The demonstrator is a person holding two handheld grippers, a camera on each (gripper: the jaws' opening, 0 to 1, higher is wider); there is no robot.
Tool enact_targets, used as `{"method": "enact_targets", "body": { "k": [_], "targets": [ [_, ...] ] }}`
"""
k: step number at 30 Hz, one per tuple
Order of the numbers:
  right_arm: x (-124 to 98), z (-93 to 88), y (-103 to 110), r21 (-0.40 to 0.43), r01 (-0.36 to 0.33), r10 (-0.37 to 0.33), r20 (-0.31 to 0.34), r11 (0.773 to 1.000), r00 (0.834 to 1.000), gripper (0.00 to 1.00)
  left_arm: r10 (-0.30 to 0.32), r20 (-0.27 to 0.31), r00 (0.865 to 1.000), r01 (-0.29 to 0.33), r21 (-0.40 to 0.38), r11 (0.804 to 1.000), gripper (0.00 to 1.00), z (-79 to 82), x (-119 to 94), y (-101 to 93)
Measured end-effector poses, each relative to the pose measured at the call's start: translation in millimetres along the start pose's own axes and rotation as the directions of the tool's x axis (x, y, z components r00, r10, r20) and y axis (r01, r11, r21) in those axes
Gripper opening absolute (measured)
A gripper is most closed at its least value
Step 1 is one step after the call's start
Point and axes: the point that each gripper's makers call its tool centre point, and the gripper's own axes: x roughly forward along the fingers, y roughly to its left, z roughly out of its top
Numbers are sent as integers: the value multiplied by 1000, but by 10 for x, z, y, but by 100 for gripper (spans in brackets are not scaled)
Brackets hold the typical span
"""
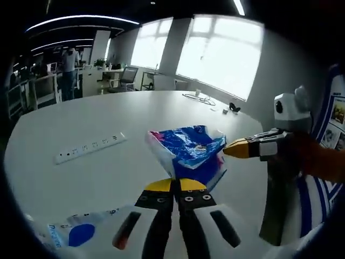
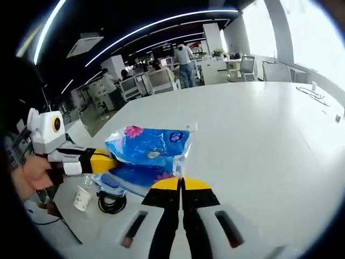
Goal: Arrange the tabletop items into an orderly group along one side of the table until the central work area is clear of visible clutter.
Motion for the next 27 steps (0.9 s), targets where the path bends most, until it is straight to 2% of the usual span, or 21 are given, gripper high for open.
{"method": "enact_targets", "body": {
  "k": [13, 27],
  "targets": [
    [166, 37, -341, -10, 11, -11, -14, 1000, 1000, 0, 12, -6, 1000, -12, -56, 998, 0, -6, 384, -10],
    [322, 10, -727, -3, 35, -35, -31, 999, 999, 0, 11, -35, 999, -14, -90, 996, 0, -81, 826, -42]
  ]
}}
